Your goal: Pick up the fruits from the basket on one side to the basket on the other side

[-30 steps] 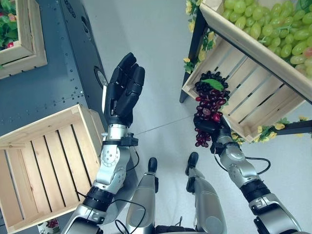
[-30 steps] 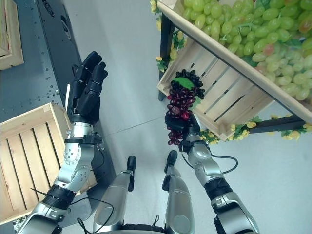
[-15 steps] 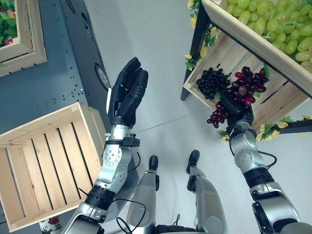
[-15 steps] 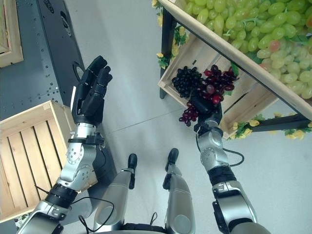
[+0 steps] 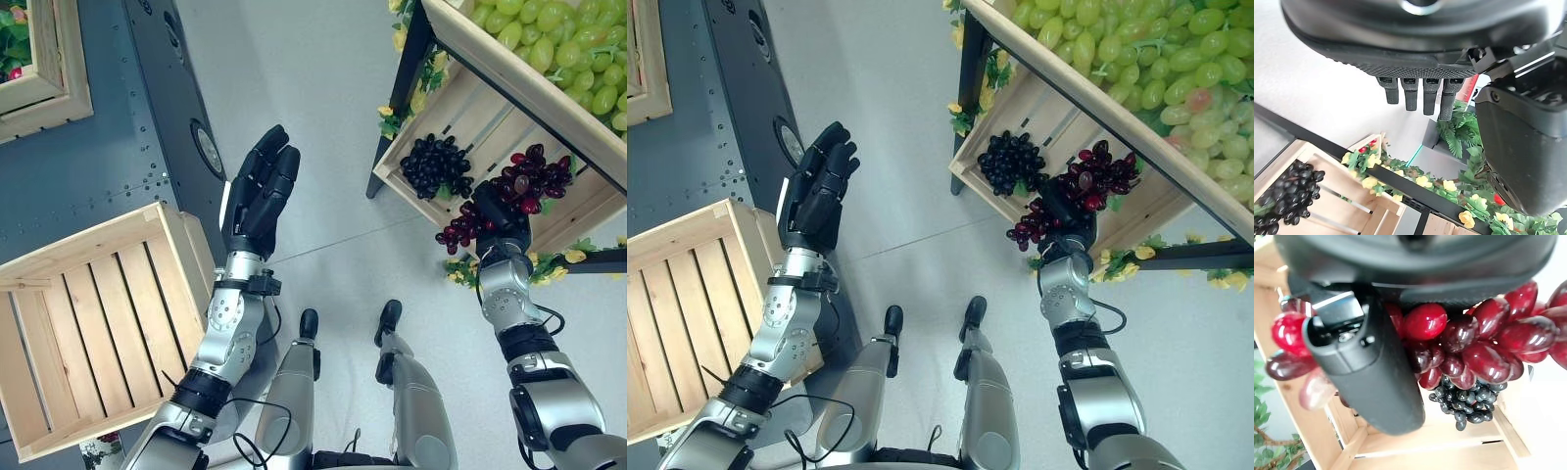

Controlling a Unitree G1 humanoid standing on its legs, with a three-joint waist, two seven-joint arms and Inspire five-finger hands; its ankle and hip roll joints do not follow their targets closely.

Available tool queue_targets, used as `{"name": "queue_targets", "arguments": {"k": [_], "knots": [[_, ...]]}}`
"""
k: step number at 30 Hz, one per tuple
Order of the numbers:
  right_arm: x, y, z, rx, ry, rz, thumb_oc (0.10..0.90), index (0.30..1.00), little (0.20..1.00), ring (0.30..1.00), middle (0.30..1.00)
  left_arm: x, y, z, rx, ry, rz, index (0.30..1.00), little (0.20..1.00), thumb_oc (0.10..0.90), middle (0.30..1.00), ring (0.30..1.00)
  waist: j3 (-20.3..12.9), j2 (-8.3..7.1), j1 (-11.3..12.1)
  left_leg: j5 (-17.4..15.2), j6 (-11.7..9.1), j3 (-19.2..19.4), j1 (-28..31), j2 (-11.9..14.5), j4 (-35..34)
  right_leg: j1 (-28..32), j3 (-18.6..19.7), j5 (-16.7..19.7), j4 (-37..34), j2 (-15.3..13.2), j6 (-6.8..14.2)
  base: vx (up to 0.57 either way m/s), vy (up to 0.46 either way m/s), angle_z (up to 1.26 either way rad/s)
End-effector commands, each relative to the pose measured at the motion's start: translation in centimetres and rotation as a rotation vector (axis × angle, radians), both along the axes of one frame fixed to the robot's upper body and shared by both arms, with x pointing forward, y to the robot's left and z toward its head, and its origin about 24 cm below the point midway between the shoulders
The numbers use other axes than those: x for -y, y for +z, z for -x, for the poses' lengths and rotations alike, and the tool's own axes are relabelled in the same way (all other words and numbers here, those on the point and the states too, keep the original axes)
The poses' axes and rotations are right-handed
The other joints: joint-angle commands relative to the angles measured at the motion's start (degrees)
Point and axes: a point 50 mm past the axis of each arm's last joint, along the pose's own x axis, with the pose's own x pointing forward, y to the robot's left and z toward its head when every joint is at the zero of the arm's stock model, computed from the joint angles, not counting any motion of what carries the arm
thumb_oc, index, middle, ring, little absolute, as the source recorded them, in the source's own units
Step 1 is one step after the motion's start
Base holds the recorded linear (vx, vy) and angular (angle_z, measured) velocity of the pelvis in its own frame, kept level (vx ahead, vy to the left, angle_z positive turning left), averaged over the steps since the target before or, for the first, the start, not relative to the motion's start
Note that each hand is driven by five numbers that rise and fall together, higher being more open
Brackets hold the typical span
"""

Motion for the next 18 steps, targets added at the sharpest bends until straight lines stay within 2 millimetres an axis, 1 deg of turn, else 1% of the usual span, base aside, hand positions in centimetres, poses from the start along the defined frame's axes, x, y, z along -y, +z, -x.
{"name": "queue_targets", "arguments": {"k": [1,4,7,10,13,14,18], "knots": [[2.5,8.3,-0.6,0.298,-0.107,0.076,0.800,0.900,0.900,0.900,0.900,1.3,5.5,0.5,0.265,-0.104,0.006,0.900,0.900,0.800,0.900,0.900,-0.3,0.59,0.4,5.4,-0.1,1.7,-0.4,-3.1,-6.7,4.2,-3.6,-10.0,8.7,0.0,2.3,0.00,0.000,0.00],[2.9,8.3,-0.4,0.292,-0.130,0.080,0.800,0.900,0.900,0.900,0.900,1.4,5.3,0.5,0.255,-0.115,0.002,0.900,0.900,0.800,0.900,0.900,-0.3,0.51,0.5,5.0,0.0,1.6,0.1,-3.2,-6.8,4.6,-3.7,-10.1,8.7,-0.1,2.5,0.01,-0.006,0.00],[3.1,8.9,-0.4,0.293,-0.142,0.105,0.800,0.900,0.900,0.900,0.900,1.3,5.1,0.6,0.248,-0.116,-0.001,0.900,0.900,0.800,0.900,0.900,-0.3,0.41,0.6,4.9,0.1,1.6,0.5,-3.2,-7.1,4.6,-3.7,-10.0,8.7,-0.1,2.6,0.01,-0.002,0.00],[3.4,9.6,-0.3,0.309,-0.156,0.127,0.800,0.900,0.900,0.900,0.900,1.3,5.0,0.7,0.245,-0.116,-0.007,0.900,0.900,0.800,0.900,0.900,-0.3,0.20,0.5,5.2,0.2,1.6,0.5,-3.2,-7.3,4.6,-3.8,-9.5,8.4,-0.1,2.6,0.00,0.000,0.00],[3.8,11.0,0.0,0.337,-0.188,0.150,0.800,0.900,0.900,0.900,0.900,1.0,4.8,0.8,0.238,-0.117,-0.011,0.900,0.900,0.800,0.900,0.900,-0.3,0.00,0.4,4.7,0.4,1.8,1.4,-3.1,-7.5,5.0,-3.6,-9.8,8.6,-0.1,2.8,0.01,0.002,0.00],[3.9,11.4,0.0,0.346,-0.195,0.150,0.800,0.900,0.900,0.900,0.900,1.0,4.9,0.8,0.240,-0.119,-0.010,0.900,0.900,0.800,0.900,0.900,-0.3,-0.04,0.4,5.1,0.5,1.8,1.2,-3.2,-7.6,4.7,-3.6,-9.5,8.5,0.0,2.7,0.00,0.000,0.00],[4.3,12.3,0.3,0.361,-0.238,0.160,0.800,0.900,0.900,0.900,0.900,0.9,4.9,0.7,0.233,-0.117,-0.009,0.900,0.900,0.800,0.900,0.900,-0.3,-0.14,0.2,4.9,0.7,2.1,1.7,-3.1,-7.7,4.8,-3.7,-9.6,8.8,0.0,2.7,0.00,0.000,0.00]]}}
